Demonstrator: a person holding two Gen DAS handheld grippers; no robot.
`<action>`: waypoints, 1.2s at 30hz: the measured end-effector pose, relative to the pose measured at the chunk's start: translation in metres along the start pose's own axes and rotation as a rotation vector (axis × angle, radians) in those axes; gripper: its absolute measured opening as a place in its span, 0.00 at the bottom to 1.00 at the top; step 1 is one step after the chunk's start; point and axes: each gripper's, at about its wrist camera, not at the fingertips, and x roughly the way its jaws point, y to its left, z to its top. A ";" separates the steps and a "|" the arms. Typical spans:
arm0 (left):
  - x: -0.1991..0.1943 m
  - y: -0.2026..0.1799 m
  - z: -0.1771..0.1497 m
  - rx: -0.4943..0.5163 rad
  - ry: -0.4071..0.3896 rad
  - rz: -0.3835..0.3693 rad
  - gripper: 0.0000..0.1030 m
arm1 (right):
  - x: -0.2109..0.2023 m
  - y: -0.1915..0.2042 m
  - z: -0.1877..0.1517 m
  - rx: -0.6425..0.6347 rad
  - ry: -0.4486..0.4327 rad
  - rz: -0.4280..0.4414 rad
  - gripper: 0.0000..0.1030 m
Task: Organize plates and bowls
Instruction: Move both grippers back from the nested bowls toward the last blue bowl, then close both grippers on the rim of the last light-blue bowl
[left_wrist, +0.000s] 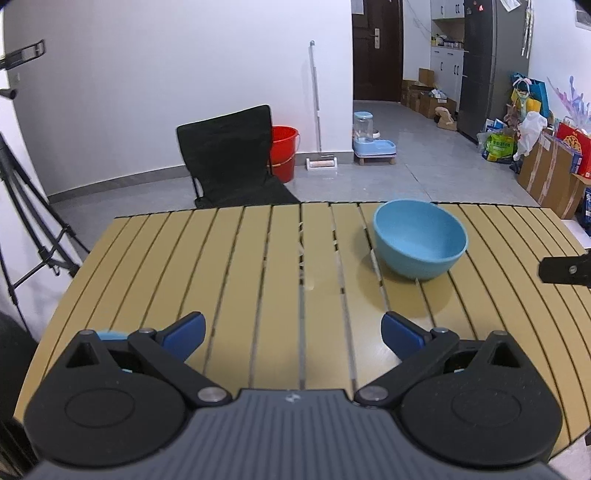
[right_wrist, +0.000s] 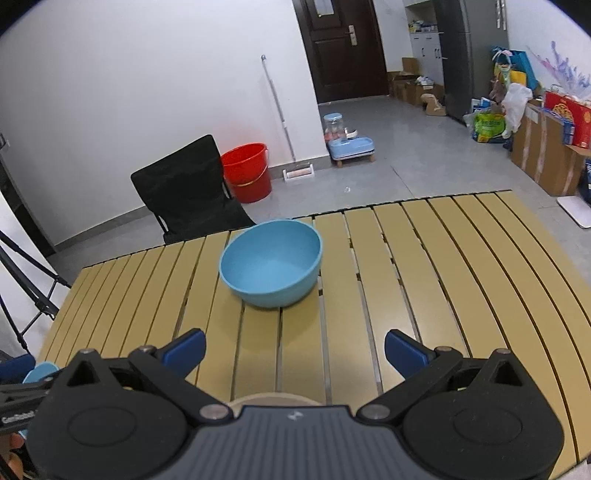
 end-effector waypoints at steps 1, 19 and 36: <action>0.006 -0.004 0.006 0.002 0.010 -0.003 1.00 | 0.004 0.000 0.006 -0.007 -0.003 -0.005 1.00; 0.134 -0.028 0.085 -0.176 0.279 -0.007 1.00 | 0.106 -0.002 0.088 -0.066 0.053 -0.087 0.95; 0.211 -0.070 0.099 -0.211 0.381 -0.011 0.71 | 0.206 -0.027 0.100 -0.022 0.205 -0.104 0.61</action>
